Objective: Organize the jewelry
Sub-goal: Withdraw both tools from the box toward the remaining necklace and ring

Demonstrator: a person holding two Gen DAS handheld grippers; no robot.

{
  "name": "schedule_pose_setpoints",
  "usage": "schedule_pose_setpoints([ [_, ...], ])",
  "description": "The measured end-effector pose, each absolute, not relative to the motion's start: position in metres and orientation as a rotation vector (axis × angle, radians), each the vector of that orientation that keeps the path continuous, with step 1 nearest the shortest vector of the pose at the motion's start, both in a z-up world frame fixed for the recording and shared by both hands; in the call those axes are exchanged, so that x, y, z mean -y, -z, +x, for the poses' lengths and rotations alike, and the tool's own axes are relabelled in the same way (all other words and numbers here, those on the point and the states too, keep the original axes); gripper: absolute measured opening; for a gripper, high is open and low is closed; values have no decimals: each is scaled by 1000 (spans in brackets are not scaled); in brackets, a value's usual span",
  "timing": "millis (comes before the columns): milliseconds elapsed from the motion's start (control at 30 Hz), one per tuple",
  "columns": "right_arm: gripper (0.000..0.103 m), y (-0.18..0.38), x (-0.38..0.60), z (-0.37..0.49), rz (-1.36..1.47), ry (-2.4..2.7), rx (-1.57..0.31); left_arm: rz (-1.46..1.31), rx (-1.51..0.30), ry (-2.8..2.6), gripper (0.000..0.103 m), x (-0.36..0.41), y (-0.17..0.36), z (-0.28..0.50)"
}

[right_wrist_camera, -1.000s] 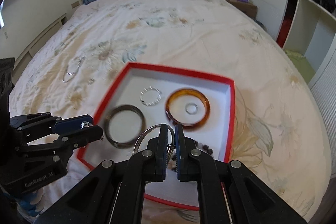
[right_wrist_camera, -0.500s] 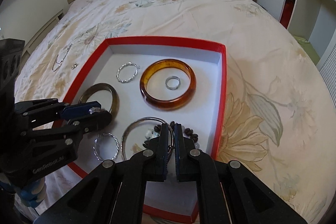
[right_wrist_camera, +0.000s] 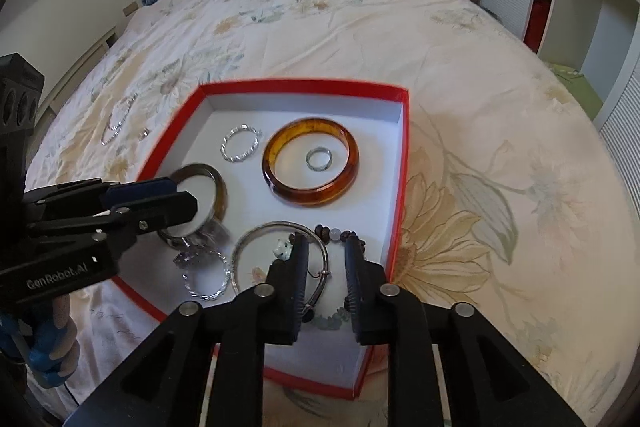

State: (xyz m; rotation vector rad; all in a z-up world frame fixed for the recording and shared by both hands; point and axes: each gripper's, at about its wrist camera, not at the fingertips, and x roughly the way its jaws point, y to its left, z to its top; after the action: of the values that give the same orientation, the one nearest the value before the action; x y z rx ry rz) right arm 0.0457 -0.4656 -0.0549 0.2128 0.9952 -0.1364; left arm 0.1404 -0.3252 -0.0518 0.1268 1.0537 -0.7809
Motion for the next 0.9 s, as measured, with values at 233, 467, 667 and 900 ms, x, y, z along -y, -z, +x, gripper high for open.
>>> schedule_pose_setpoints([
  [233, 34, 15, 456, 25, 213, 145, -929, 112, -981, 700, 34, 295, 16, 122],
  [467, 37, -21, 429, 1, 201, 128, -872, 139, -930, 623, 34, 252, -6, 92],
  [667, 37, -49, 391, -18, 176, 83, -831, 132, -897, 536, 34, 205, -31, 65],
  [900, 39, -70, 348, -35, 137, 30, -802, 106, -845, 430, 36, 157, -56, 35],
])
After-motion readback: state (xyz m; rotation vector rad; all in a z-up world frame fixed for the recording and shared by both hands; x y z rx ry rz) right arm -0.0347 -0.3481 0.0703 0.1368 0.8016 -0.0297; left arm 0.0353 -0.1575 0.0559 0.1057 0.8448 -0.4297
